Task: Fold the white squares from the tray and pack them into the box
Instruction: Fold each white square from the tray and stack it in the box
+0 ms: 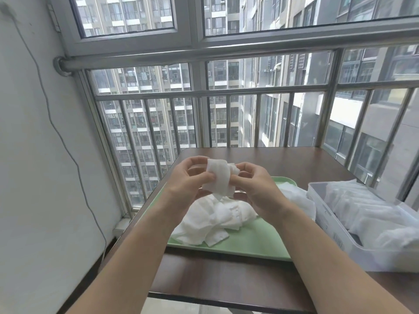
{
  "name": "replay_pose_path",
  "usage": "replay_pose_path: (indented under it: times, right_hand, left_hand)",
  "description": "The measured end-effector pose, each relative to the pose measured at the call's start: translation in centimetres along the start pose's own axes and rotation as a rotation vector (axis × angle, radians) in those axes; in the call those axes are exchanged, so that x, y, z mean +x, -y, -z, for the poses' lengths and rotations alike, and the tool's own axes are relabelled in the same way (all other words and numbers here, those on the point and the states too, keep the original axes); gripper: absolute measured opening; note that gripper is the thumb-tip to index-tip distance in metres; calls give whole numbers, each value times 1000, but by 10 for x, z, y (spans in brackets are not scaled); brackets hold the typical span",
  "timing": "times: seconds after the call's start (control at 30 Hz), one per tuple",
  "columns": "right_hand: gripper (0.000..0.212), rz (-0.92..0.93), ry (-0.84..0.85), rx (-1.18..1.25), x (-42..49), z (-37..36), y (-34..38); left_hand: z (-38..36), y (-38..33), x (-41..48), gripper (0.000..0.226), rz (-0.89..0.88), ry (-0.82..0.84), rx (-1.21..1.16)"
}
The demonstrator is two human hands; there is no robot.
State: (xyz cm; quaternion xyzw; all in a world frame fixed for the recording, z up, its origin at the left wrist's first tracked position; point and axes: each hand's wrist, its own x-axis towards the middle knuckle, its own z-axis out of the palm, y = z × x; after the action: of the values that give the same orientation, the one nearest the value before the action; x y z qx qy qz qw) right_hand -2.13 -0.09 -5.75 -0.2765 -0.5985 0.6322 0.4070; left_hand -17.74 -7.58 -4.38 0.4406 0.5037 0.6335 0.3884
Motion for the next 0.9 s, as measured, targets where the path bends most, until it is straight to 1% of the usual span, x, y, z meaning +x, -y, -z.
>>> replay_pose_path:
  times: [0.2, 0.3, 0.33, 0.4, 0.47, 0.53, 0.6, 0.7, 0.9]
  right_hand:
    - [30, 28, 9, 17, 0, 0, -1]
    - [21, 44, -5, 44, 0, 0, -1]
    - [17, 55, -10, 53, 0, 0, -1]
    - [14, 70, -31, 51, 0, 2, 0]
    - [18, 68, -54, 18, 1, 3, 0]
    - [19, 62, -52, -4, 1, 2, -1]
    - [18, 71, -36, 5, 1, 1, -2]
    - [18, 84, -30, 27, 0, 0, 0]
    - [10, 78, -13, 62, 0, 1, 0]
  left_hand:
    - [-8, 1, -1, 35, -64, -139, 212]
    - [-12, -1, 0, 33, -103, -166, 269]
    - [-13, -2, 0, 34, -109, -161, 260]
    - [-13, -4, 0, 39, -109, -108, 149]
    - [-13, -7, 0, 41, -110, -40, 18]
    - [-12, -8, -1, 41, -117, -3, -3]
    - [-13, -6, -1, 38, -115, -23, 44]
    - [-12, -3, 0, 32, -110, -98, 159]
    - [-14, 0, 2, 30, -163, -183, 290]
